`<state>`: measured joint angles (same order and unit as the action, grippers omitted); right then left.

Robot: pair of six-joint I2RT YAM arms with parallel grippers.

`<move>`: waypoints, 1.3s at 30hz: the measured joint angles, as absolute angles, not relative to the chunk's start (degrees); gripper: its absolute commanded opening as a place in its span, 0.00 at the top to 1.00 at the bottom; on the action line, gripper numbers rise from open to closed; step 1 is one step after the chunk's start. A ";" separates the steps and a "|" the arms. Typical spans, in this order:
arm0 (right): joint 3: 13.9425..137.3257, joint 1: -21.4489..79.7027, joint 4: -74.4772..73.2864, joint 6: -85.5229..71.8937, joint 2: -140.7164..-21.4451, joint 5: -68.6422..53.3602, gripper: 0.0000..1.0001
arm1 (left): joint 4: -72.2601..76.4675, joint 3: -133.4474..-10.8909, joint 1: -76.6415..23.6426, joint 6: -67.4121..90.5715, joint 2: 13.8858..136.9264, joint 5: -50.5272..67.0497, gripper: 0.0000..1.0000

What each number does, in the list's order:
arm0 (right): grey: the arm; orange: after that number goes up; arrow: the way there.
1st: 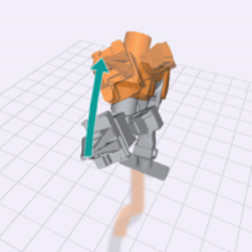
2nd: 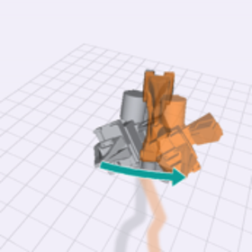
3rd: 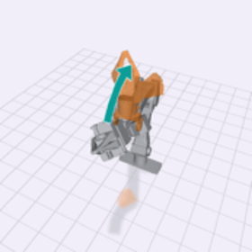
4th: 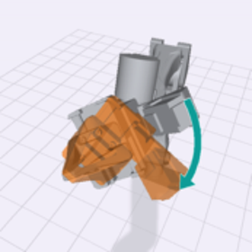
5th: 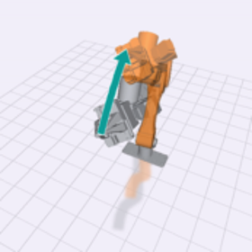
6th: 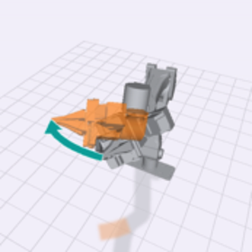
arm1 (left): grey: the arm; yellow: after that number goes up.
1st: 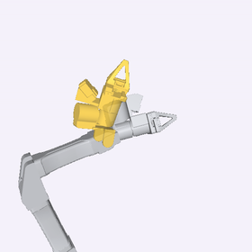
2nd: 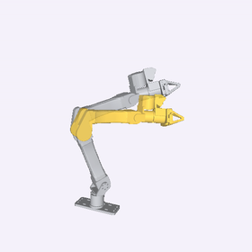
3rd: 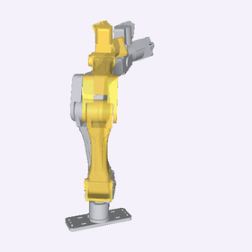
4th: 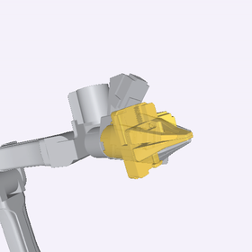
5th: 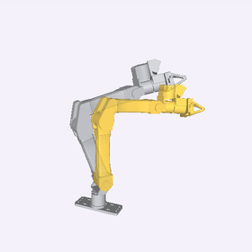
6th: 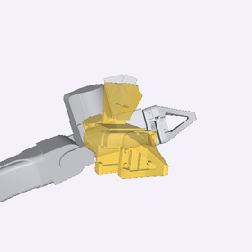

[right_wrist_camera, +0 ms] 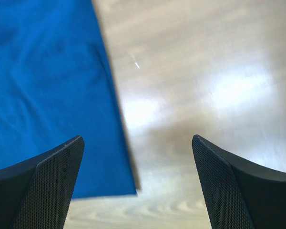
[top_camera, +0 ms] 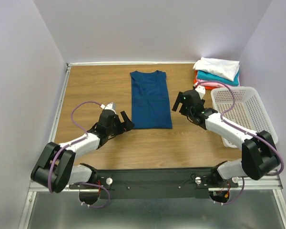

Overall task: Fold and stack the t-shirts
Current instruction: Fold the tshirt

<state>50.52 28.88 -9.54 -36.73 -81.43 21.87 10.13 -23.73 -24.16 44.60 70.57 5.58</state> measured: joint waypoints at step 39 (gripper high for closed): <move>40.40 28.93 -8.64 -41.80 -81.49 3.84 0.36 | 14.20 -29.08 -27.90 44.80 84.55 7.31 1.00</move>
